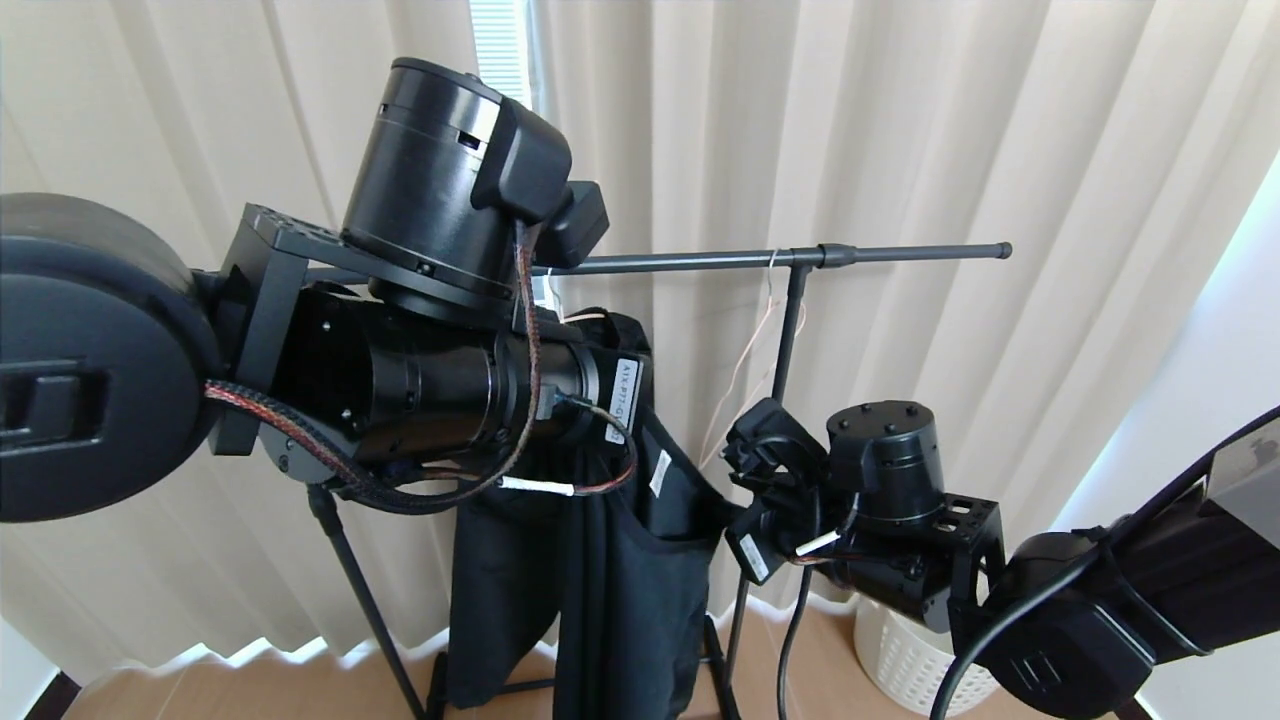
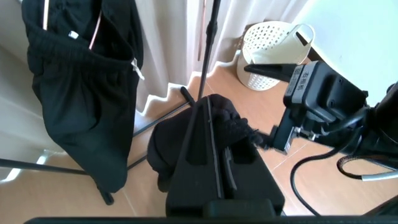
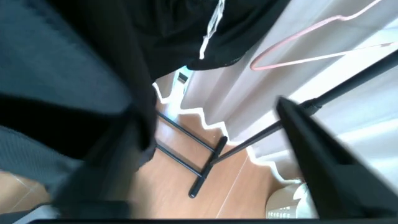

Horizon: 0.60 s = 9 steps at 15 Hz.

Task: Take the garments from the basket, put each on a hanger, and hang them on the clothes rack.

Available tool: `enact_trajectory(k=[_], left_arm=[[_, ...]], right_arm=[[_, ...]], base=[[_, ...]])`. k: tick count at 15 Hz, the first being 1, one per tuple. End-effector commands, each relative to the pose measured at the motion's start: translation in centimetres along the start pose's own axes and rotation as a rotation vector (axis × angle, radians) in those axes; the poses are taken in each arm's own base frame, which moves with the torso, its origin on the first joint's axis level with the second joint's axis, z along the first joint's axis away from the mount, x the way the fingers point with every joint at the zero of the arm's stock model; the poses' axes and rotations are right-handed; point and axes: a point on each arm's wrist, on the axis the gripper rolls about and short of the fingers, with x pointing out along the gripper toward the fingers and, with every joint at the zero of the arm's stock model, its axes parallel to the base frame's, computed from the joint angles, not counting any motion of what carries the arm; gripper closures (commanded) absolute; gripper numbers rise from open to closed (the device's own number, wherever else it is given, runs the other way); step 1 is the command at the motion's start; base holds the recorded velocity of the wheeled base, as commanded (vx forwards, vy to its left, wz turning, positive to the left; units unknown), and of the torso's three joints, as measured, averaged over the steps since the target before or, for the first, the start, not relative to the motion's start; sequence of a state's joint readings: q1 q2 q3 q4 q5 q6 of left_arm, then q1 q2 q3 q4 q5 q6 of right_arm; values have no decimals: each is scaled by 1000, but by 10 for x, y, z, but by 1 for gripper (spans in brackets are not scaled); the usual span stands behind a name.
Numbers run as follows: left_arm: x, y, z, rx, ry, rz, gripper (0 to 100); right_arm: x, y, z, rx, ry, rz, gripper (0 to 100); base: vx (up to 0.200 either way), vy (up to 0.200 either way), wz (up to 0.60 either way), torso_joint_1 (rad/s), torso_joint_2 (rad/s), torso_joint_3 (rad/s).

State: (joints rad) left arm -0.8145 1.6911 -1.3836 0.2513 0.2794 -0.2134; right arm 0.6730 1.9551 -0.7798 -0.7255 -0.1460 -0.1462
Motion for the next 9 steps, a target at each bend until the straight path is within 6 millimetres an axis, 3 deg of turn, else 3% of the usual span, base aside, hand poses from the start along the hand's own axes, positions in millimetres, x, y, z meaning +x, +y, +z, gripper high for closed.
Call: enact_trajectory(k=[1,5,9], left_arm=[[-1,2,-4,3,13,4,100],[23,3,-34,13,88,-22,100],[62,0,-48,20,124,-3,100]], right_arm=[[-1,-11,4,15,-13,-34,100],[-30,-57,26,24,-97,-193,100],[-64,-78,41,-31,-153,-324,100]], base=[[0,0,0,0,0,0],[0,0,0,0,0,0],[0,0,0,0,0,0]])
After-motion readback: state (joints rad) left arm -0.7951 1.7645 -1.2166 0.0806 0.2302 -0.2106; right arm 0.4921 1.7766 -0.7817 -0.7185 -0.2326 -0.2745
